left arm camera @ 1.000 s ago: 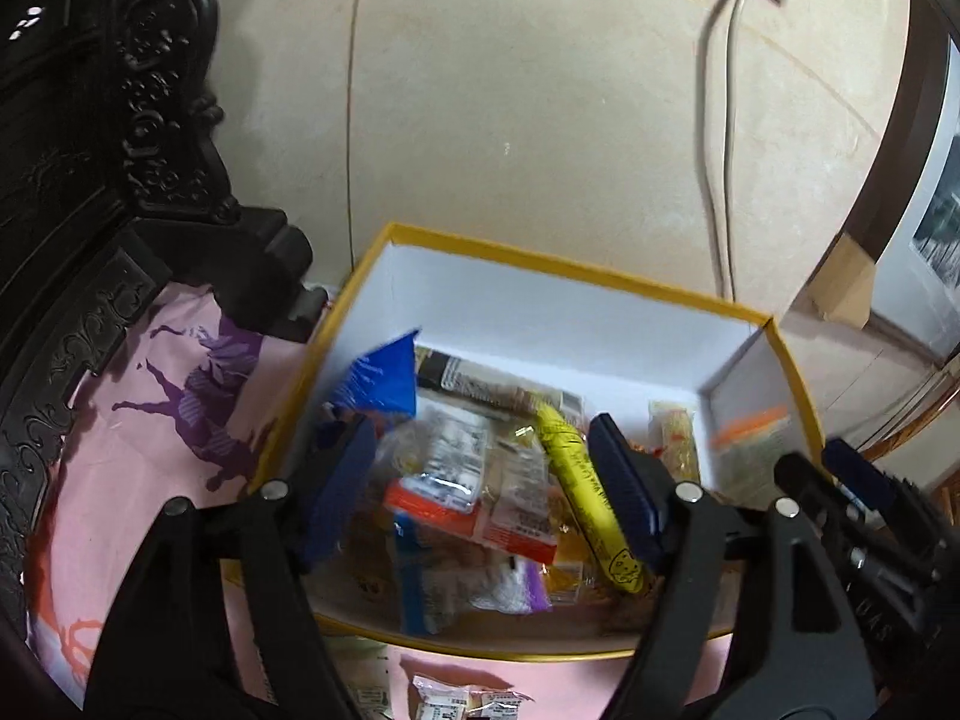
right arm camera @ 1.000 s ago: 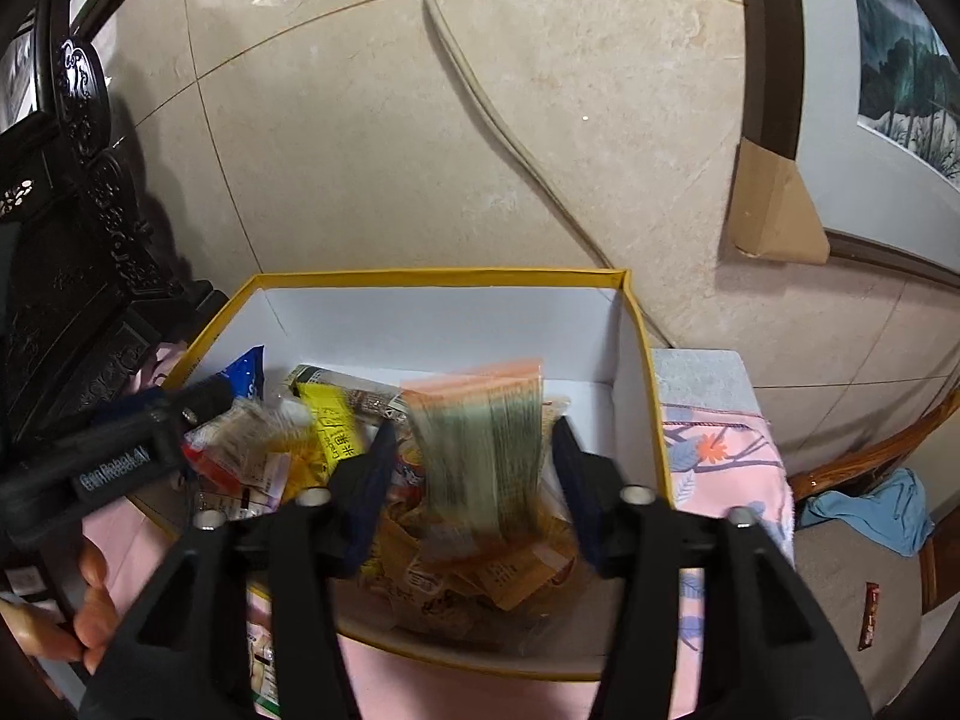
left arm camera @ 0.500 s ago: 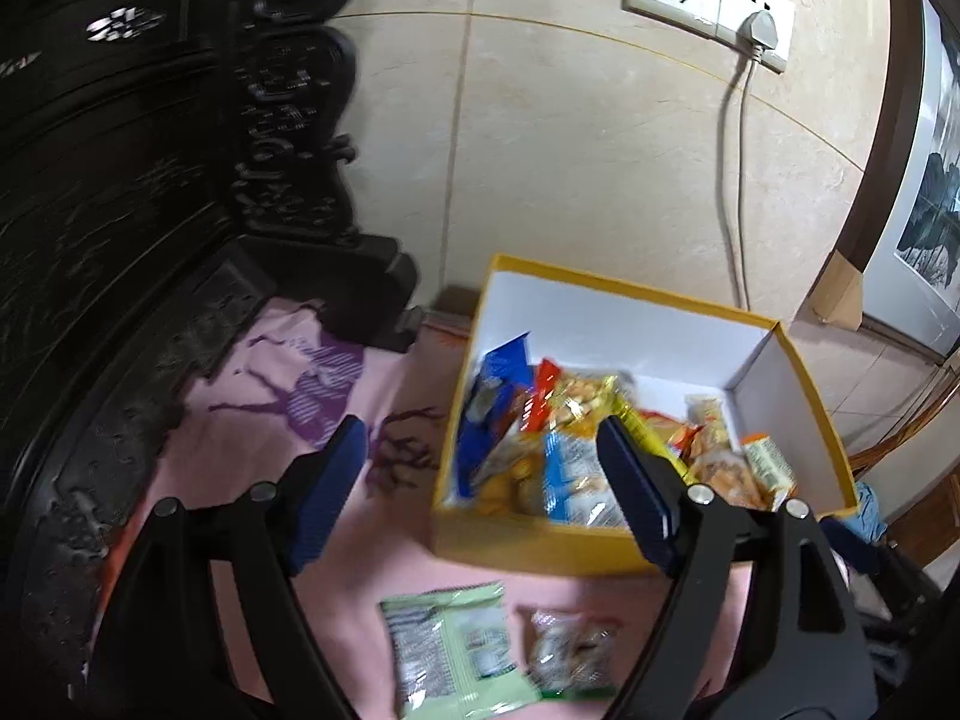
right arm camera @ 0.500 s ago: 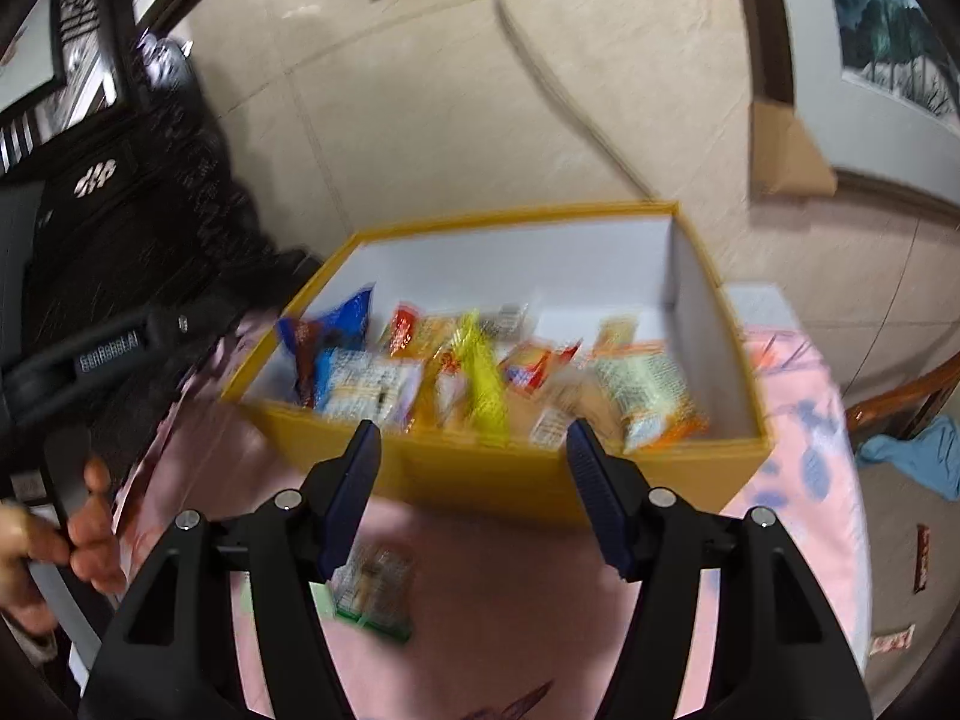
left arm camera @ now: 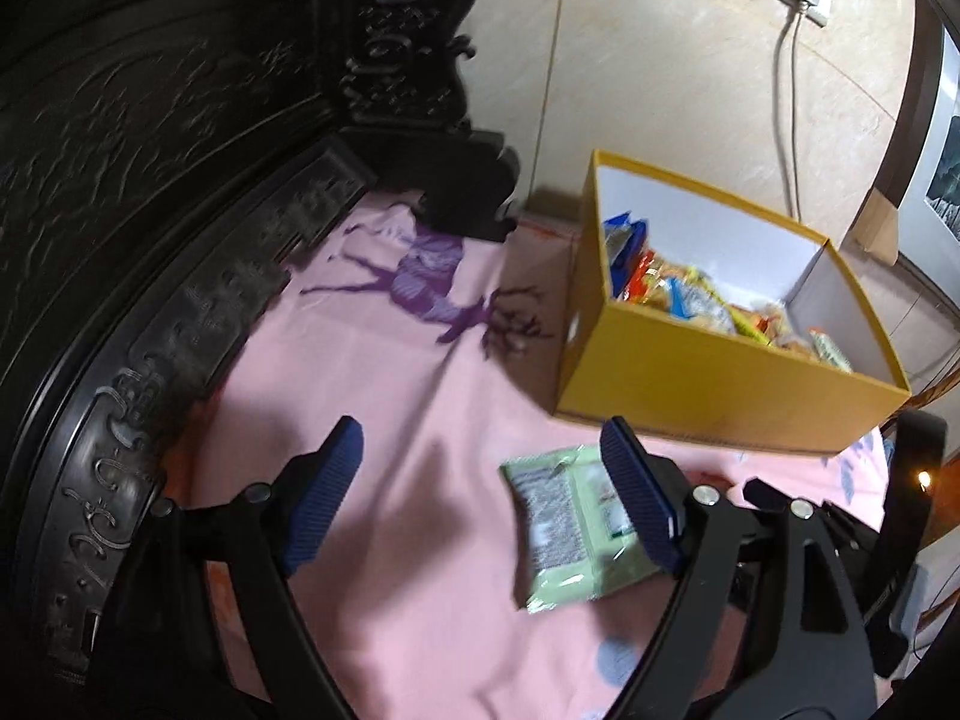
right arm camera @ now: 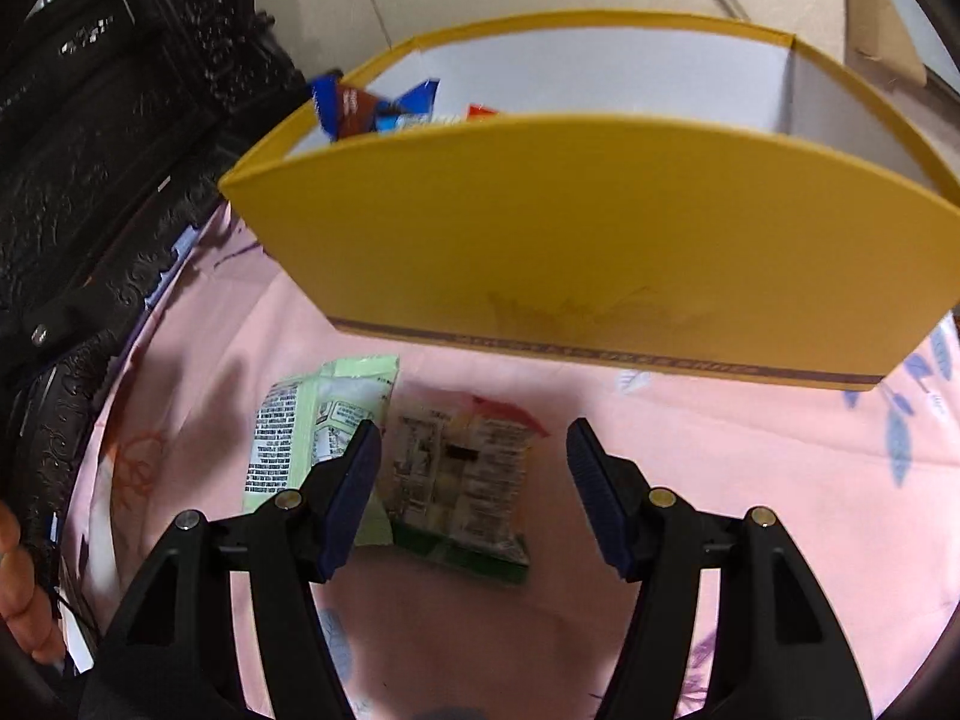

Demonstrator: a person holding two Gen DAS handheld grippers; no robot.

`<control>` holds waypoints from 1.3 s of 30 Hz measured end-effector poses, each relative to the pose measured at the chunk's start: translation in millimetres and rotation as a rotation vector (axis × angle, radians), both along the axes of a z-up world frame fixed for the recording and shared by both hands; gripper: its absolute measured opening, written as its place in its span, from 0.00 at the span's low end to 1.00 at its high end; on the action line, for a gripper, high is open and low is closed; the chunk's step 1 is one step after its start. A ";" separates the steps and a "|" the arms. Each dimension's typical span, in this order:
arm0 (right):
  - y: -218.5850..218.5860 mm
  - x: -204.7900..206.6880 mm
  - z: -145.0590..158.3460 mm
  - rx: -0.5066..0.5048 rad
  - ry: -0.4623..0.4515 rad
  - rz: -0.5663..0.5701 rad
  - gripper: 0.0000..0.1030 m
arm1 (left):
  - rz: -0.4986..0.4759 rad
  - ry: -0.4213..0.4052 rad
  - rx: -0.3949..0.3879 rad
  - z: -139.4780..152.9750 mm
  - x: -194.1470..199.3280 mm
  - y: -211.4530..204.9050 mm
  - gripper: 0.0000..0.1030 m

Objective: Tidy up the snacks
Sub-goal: 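Move both open tools back over the remaining snacks on the table, then grasp the green snack bag with left tool while right tool grasps white-green pack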

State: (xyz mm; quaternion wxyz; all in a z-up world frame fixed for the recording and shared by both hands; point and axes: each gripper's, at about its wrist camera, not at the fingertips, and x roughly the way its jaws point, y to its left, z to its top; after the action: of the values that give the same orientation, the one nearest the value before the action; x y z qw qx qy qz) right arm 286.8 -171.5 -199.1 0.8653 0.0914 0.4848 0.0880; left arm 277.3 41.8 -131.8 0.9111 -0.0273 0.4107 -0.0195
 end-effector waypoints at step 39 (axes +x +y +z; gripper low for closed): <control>-43.2 -52.5 -15.7 -0.107 0.059 -0.028 0.50 | -0.060 0.309 -0.003 -111.8 36.7 -73.3 0.84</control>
State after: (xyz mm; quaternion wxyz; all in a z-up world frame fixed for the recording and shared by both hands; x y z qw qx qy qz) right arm 234.3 -214.7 -214.8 0.8555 0.0540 0.5128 0.0472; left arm 314.0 -31.5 -243.6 0.8360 -0.0189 0.5467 -0.0430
